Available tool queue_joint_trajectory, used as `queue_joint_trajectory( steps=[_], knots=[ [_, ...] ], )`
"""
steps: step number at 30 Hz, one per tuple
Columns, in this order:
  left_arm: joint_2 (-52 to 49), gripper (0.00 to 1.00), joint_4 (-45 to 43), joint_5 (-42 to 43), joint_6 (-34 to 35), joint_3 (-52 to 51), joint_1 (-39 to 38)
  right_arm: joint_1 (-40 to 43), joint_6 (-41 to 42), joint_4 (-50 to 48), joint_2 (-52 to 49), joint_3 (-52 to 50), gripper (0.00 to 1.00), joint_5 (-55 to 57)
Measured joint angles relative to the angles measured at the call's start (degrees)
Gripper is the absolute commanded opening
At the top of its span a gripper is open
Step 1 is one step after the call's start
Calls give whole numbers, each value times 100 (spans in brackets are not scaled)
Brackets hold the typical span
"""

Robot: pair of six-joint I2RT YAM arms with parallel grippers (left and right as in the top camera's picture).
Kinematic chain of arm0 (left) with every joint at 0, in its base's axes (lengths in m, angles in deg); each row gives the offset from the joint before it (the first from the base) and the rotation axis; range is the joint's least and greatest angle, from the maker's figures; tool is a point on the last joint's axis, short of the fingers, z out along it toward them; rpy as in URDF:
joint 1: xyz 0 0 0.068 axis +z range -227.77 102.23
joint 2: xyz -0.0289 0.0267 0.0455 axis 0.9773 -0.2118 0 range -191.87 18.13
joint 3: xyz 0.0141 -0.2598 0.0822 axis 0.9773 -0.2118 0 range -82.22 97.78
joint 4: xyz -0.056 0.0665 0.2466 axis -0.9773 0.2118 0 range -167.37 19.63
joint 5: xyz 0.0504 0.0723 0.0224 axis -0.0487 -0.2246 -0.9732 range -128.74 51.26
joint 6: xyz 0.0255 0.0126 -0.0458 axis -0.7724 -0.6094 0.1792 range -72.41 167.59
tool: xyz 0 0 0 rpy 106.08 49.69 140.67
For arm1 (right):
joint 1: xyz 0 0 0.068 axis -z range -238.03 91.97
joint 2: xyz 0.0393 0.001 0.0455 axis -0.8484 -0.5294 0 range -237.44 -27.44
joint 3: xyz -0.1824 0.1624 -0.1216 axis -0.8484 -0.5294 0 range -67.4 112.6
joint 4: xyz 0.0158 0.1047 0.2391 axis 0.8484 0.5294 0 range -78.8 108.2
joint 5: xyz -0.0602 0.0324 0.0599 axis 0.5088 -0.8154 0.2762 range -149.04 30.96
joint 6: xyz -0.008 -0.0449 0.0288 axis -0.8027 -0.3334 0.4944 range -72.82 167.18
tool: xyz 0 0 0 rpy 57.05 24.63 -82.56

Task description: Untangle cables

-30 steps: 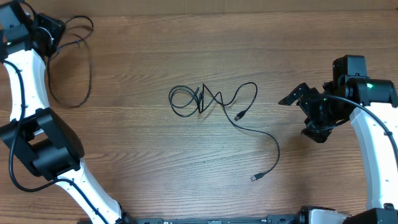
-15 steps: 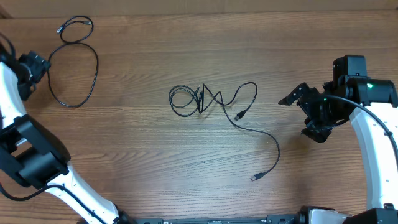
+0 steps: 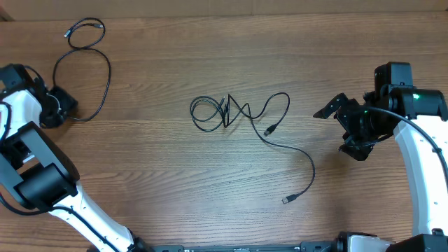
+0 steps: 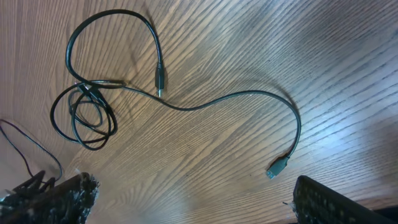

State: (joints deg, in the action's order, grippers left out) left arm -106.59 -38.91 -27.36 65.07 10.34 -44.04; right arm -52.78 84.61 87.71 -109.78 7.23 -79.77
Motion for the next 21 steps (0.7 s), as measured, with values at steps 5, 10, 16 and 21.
queue_joint_trajectory(
  steps=[5,10,16,21],
  knots=[
    [-7,4,-256,245,79,-258,0,0,0,2,0,0,100,2],
    [-7,4,-977,1528,1027,-284,-26,0,2,-2,-2,0,100,2],
    [-7,4,-1812,2643,3121,-299,-562,0,2,-4,-2,0,100,0],
    [-7,4,-2900,2658,4120,-310,-1508,0,2,-7,0,0,100,2]
  ],
)
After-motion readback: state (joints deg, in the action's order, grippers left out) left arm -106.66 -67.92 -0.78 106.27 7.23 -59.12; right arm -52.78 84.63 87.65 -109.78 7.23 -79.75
